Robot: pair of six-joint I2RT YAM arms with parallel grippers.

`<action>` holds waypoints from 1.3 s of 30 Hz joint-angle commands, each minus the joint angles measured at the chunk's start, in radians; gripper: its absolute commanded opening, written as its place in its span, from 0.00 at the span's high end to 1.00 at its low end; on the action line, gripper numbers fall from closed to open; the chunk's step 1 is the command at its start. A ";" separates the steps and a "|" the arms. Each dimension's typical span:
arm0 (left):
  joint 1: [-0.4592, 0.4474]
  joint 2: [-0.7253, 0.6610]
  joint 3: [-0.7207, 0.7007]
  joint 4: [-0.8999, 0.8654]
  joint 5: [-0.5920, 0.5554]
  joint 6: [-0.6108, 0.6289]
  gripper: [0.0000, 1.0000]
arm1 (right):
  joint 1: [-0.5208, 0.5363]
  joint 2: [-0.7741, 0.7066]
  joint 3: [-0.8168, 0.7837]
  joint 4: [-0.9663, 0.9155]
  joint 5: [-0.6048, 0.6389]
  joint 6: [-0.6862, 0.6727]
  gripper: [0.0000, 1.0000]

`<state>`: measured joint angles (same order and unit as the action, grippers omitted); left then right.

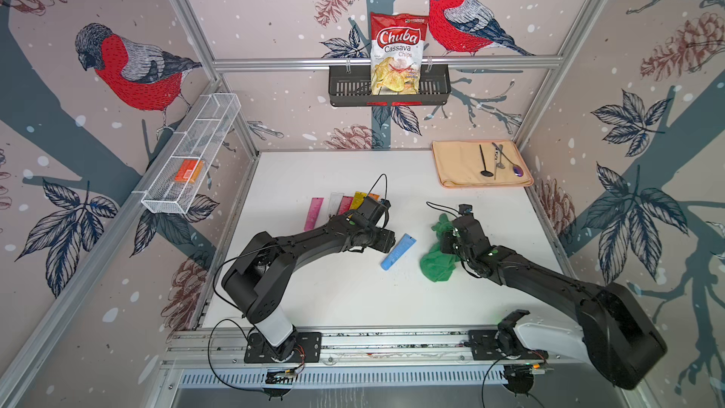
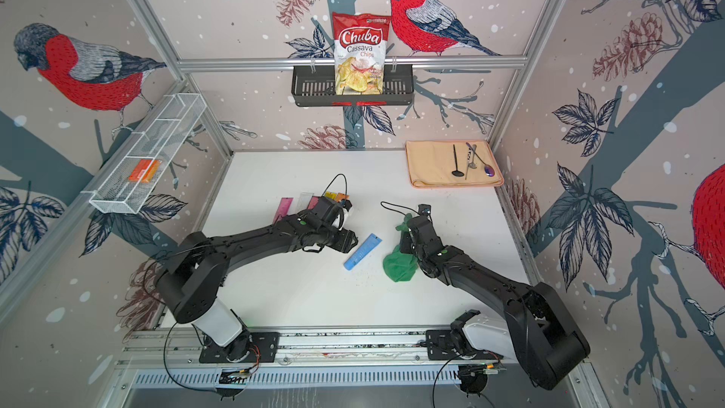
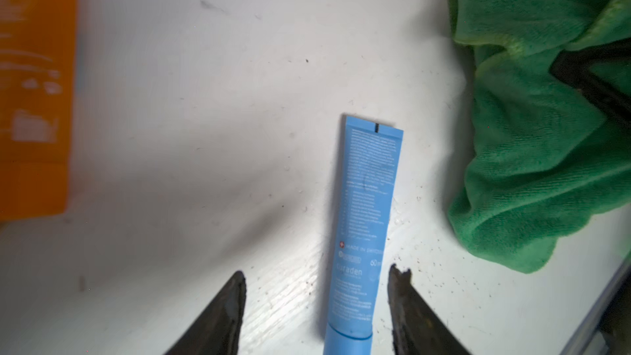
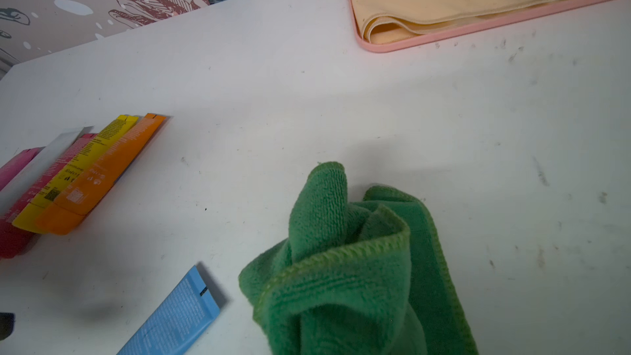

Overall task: Wipe the surface of the toothpaste tube
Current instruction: Wipe the dirt from the toothpaste tube, then adjust the toothpaste at the center of the board.

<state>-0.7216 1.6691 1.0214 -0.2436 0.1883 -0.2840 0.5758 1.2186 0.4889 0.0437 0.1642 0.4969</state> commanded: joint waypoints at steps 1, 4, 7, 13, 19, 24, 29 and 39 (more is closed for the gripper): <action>0.005 0.016 0.019 0.005 0.107 0.047 0.37 | 0.000 0.012 -0.008 0.072 -0.060 -0.004 0.98; 0.006 0.028 0.026 -0.024 0.117 0.066 0.37 | -0.004 0.015 -0.019 0.098 -0.067 -0.006 0.98; 0.006 0.032 0.020 -0.046 0.112 0.087 0.37 | -0.010 0.062 -0.008 0.105 -0.089 -0.012 0.98; 0.005 0.080 0.035 -0.060 0.118 0.112 0.38 | -0.005 0.061 -0.012 0.108 -0.095 -0.014 0.98; -0.005 0.118 0.043 -0.065 0.097 0.121 0.40 | -0.005 0.063 -0.014 0.113 -0.103 -0.018 0.98; -0.019 0.134 0.042 -0.062 0.068 0.121 0.44 | -0.003 0.069 -0.013 0.119 -0.106 -0.020 0.98; -0.027 0.176 0.061 -0.065 0.038 0.119 0.48 | 0.003 0.086 -0.004 0.119 -0.111 -0.025 0.97; -0.066 0.192 0.047 -0.073 -0.010 0.106 0.74 | 0.010 0.094 0.001 0.115 -0.106 -0.027 0.97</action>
<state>-0.7830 1.8481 1.0794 -0.2649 0.2775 -0.1772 0.5819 1.3094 0.4828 0.1478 0.0708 0.4923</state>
